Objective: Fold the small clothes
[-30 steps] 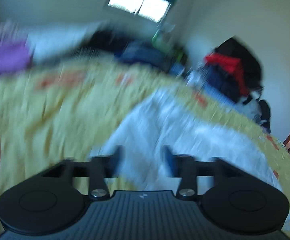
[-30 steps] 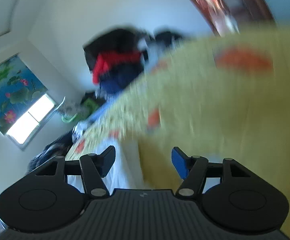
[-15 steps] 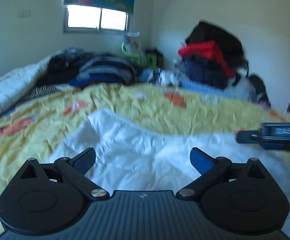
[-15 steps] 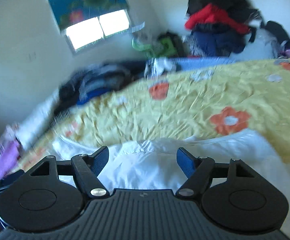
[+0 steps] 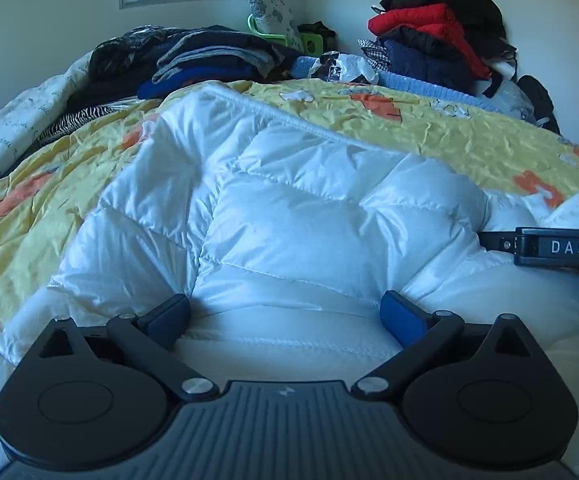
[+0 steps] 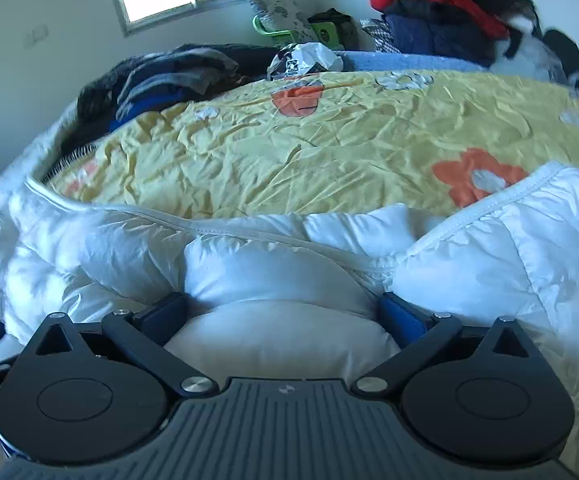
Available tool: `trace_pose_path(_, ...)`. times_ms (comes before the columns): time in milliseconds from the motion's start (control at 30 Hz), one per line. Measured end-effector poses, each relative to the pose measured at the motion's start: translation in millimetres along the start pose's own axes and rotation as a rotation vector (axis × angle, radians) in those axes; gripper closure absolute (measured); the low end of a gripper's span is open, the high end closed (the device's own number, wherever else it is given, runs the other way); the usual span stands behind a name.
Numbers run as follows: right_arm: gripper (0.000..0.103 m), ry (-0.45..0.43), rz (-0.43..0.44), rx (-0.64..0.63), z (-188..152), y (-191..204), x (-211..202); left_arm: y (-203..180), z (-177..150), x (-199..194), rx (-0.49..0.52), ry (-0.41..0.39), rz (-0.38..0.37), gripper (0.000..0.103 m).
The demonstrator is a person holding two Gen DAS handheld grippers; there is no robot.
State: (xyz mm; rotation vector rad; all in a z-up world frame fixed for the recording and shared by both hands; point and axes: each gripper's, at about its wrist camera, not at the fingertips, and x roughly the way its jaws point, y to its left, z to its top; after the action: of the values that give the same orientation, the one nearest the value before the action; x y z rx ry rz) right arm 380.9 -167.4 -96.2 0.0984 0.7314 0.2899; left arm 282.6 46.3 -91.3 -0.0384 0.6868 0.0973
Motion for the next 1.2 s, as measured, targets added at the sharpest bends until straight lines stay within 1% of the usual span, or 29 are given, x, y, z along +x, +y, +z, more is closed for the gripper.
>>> trace_pose_path(67, 0.004, -0.001, 0.002, -0.008, 1.6, 0.6, 0.5, -2.4, -0.9, 0.4, 0.009, 0.002, 0.008, 0.000)
trace_pose_path(167, 0.003, -0.004, 0.038, 0.012, 2.7, -5.3, -6.4, -4.8, 7.1, -4.9, 0.015, 0.022, 0.024, 0.001)
trace_pose_path(200, 0.004, -0.003, 0.035, 0.025, 5.1, -7.5, -12.0, -4.4, 11.4, -9.3, 0.013, 0.028, 0.022, 0.001)
trace_pose_path(233, 0.008, -0.014, 0.032, 0.039, 7.1, -10.0, -20.2, -3.3, 15.3, -16.2, 0.007, 0.017, 0.009, 0.001)
trace_pose_path(267, 0.012, -0.038, 0.039, 0.059, 9.0, -13.6, -30.4, -2.5, 19.3, -26.3, 0.000, -0.018, -0.006, 0.001)
trace_pose_path(333, 0.010, -0.106, 0.065, 0.083, 12.8, -21.6, -50.9, -4.7, 27.5, -41.5, 0.008, -0.094, -0.014, 0.000)
trace_pose_path(367, 0.008, -0.142, 0.061, 0.082, 16.2, -25.6, -62.4, -8.0, 33.9, -45.9, 0.023, -0.125, -0.019, 0.000)
trace_pose_path(400, 0.006, -0.161, 0.040, 0.075, 19.8, -28.8, -69.8, -12.0, 41.1, -46.4, 0.039, -0.143, -0.024, 0.000)
trace_pose_path(467, 0.005, -0.164, -0.023, 0.045, 26.3, -36.1, -75.7, -21.3, 55.3, -36.6, 0.068, -0.155, -0.030, 0.000)
trace_pose_path(533, 0.005, -0.144, -0.099, 0.021, 29.5, -45.6, -72.4, -26.8, 66.4, -17.4, 0.070, -0.129, -0.028, 0.000)
trace_pose_path(600, 0.005, -0.087, -0.154, 0.027, 28.9, -60.1, -60.8, -28.6, 76.1, 8.9, 0.051, -0.067, -0.012, 0.000)
trace_pose_path(700, 0.007, -0.017, -0.201, 0.038, 19.7, -78.7, -42.1, -25.8, 81.3, 43.3, 0.030, 0.007, 0.035, 0.000)
trace_pose_path(767, 0.004, 0.002, -0.189, 0.066, 11.5, -86.7, -34.0, -22.4, 77.5, 61.0, 0.024, 0.059, 0.046, 0.000)
trace_pose_path(800, 0.002, -0.002, -0.177, 0.082, 8.2, -88.1, -30.7, -21.7, 74.1, 65.2, 0.024, 0.067, 0.043, 0.000)
trace_pose_path(867, 0.002, -0.006, -0.172, 0.095, 4.7, -89.4, -25.6, -23.4, 68.5, 68.8, 0.038, 0.058, 0.044, 0.000)
trace_pose_path(1033, 0.002, -0.011, -0.177, 0.075, 2.8, -84.8, -17.2, -24.7, 64.9, 77.5, 0.035, 0.066, 0.039, 0.000)
trace_pose_path(1200, 0.002, -0.022, -0.174, 0.075, 2.0, -86.5, -18.0, -23.5, 59.8, 78.5, 0.024, 0.050, 0.029, 0.000)
